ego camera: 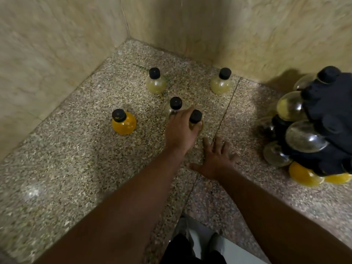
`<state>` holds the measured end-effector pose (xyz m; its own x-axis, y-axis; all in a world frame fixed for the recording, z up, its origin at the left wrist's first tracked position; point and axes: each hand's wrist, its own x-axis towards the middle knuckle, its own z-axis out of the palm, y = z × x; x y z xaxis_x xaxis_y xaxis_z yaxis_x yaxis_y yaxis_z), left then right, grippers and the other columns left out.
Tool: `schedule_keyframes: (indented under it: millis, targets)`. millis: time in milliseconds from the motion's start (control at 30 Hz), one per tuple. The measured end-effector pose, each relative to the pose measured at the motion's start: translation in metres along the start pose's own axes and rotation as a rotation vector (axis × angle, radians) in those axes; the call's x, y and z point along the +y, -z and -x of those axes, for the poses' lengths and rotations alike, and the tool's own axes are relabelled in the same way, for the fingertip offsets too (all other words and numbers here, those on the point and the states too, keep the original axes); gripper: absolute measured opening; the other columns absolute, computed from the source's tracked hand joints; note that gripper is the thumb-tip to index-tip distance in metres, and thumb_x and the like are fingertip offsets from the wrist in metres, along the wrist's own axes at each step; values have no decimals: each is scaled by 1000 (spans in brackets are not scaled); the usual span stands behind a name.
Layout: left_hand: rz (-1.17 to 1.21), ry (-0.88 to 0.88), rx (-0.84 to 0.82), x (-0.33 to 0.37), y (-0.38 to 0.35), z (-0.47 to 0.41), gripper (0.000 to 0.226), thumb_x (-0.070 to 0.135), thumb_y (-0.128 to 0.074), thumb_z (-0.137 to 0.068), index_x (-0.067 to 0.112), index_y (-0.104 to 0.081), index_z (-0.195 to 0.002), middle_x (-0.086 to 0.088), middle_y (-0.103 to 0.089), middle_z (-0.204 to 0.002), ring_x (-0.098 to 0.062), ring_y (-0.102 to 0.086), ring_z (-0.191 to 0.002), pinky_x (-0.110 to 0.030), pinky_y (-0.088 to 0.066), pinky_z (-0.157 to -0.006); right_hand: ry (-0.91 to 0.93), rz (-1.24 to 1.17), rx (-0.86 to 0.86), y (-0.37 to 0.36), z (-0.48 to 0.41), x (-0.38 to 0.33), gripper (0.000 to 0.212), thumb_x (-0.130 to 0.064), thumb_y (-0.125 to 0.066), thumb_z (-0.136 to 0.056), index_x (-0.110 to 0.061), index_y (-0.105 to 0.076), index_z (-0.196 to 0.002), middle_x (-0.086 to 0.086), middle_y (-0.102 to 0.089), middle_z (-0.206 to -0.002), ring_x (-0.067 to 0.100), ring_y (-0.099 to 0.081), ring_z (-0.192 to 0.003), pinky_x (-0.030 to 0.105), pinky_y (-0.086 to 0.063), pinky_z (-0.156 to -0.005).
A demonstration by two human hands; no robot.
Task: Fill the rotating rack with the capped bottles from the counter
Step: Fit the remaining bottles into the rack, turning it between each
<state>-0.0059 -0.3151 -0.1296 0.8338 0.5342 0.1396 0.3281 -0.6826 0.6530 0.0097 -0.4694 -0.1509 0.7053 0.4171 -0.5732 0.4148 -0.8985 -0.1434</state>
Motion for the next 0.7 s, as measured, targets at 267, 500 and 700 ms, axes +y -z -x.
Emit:
schedule_keyframes:
  millis: [267, 500, 700]
  targets:
    - [45, -22, 61, 21, 6, 4, 48, 41, -79, -81, 23, -65, -123, 2, -71, -111, -20, -62, -107, -30, -52, -86, 27, -171, 174, 13, 11, 7, 92, -74, -46, -88, -30, -11, -160, 9, -7, -169, 36, -10, -154, 63, -21, -115]
    - [56, -59, 73, 58, 9, 19, 47, 48, -77, -78, 23, -67, -116, 1, -69, -107, -18, -63, -100, -37, -56, -79, -18, -555, 450, 43, 41, 23, 52, -34, -52, -99, -14, -48, -146, 15, -58, -140, 33, -57, -125, 37, -46, -98]
    - [89, -159, 28, 99, 2, 50, 48, 51, -77, -76, 24, -67, -115, 1, -67, -106, -19, -60, -102, -36, -54, -81, -136, -760, 689, 49, 81, 60, 30, -36, -50, -97, -24, -68, -118, 7, -73, -110, 32, -66, -103, 36, -51, -83]
